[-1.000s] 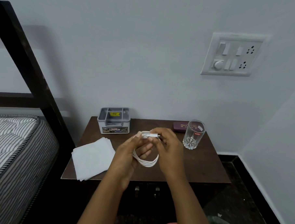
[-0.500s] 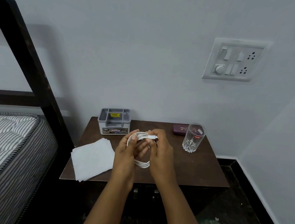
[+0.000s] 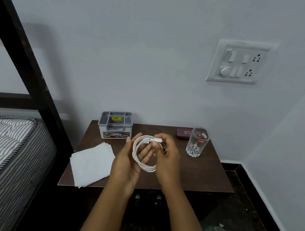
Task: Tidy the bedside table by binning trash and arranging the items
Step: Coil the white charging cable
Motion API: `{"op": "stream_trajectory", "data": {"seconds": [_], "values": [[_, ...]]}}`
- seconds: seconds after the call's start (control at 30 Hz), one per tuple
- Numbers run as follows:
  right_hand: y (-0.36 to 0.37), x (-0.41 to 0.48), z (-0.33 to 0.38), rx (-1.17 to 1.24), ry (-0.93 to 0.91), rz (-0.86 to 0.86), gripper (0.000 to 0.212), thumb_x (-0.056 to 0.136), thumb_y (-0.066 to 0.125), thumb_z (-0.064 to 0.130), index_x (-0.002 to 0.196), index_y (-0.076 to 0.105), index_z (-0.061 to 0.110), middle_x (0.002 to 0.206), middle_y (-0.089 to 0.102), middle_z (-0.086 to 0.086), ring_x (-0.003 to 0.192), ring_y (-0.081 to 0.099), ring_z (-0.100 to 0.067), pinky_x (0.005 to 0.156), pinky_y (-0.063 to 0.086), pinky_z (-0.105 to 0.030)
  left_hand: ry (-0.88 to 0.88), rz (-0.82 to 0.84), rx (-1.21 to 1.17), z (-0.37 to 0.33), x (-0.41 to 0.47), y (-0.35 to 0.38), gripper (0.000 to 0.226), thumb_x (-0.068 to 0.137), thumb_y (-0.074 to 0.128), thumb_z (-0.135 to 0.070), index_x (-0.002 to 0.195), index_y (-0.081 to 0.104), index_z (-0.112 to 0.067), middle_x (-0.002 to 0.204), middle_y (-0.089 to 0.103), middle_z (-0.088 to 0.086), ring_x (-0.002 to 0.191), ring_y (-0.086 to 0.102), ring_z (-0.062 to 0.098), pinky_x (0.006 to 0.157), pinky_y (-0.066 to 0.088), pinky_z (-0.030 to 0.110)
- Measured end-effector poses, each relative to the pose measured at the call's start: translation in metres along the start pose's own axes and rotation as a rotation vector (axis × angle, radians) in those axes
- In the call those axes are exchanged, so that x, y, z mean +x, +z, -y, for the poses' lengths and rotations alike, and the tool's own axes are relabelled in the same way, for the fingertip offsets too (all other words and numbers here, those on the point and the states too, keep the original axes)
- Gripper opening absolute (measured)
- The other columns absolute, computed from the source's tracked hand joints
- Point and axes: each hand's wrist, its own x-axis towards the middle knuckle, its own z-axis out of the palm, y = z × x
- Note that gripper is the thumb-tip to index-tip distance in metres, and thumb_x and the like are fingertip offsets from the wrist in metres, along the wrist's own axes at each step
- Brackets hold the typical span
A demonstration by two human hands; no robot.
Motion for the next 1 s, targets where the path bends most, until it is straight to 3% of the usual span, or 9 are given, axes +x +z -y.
{"op": "stream_trajectory", "data": {"seconds": [0.07,0.2,0.37,0.53,0.77,0.9,1.0], "values": [[-0.002,0.001,0.0,0.032,0.026,0.027,0.016,0.089,0.058,0.009,0.098,0.061,0.021,0.095,0.066,0.003,0.078,0.057,0.001,0.074,0.045,-0.014,-0.099,-0.015,-0.05,-0.003,0.001,-0.001,0.033,0.098,0.041,-0.022,0.11,0.062,0.0,0.106,0.069,0.022,0.086,0.073,0.025,0.077,0.059,0.035],[-0.004,0.0,0.001,0.05,0.023,0.066,0.017,0.09,0.055,0.008,0.097,0.059,0.023,0.098,0.066,0.008,0.089,0.061,-0.002,0.08,0.046,-0.015,-0.16,-0.046,-0.048,-0.004,-0.001,-0.001,0.027,0.093,0.05,-0.009,0.083,0.072,0.004,0.089,0.073,0.02,0.076,0.074,0.023,0.077,0.056,0.038],[-0.003,-0.001,0.004,0.05,-0.018,0.081,0.02,0.089,0.055,0.006,0.095,0.059,0.024,0.098,0.068,0.009,0.09,0.061,0.0,0.079,0.044,-0.01,-0.15,-0.048,-0.053,-0.005,-0.001,-0.001,0.019,0.089,0.051,-0.004,0.1,0.065,0.002,0.085,0.075,0.015,0.072,0.074,0.019,0.075,0.057,0.031],[0.007,-0.005,0.001,0.024,-0.026,0.037,0.015,0.091,0.052,0.004,0.101,0.056,0.014,0.1,0.066,0.001,0.087,0.059,-0.001,0.075,0.042,-0.008,0.102,-0.158,0.098,0.004,0.0,-0.002,0.023,0.09,0.053,-0.002,0.111,0.063,0.0,0.091,0.073,0.012,0.085,0.07,0.02,0.081,0.056,0.028],[0.017,-0.008,0.002,-0.025,-0.037,-0.001,0.017,0.091,0.053,0.006,0.096,0.052,0.022,0.091,0.059,0.014,0.084,0.056,0.005,0.07,0.039,-0.004,0.323,-0.361,0.121,0.013,0.003,0.0,0.019,0.091,0.056,-0.005,0.11,0.06,-0.006,0.095,0.068,0.012,0.084,0.067,0.02,0.075,0.058,0.024],[0.011,-0.005,0.0,0.027,0.011,0.025,0.014,0.091,0.054,0.007,0.099,0.055,0.019,0.092,0.06,0.012,0.079,0.056,0.006,0.072,0.042,-0.007,0.225,-0.232,0.127,0.006,0.003,-0.002,0.023,0.096,0.05,-0.019,0.109,0.061,-0.004,0.093,0.07,0.013,0.085,0.069,0.022,0.077,0.059,0.028],[0.002,0.0,-0.004,0.053,0.057,0.053,0.022,0.089,0.057,0.007,0.101,0.061,0.025,0.102,0.067,0.007,0.087,0.061,-0.001,0.081,0.048,-0.018,0.18,-0.137,0.279,0.001,0.002,-0.005,0.024,0.092,0.056,-0.024,0.105,0.066,-0.007,0.089,0.073,0.007,0.084,0.07,0.018,0.081,0.058,0.029]]}}
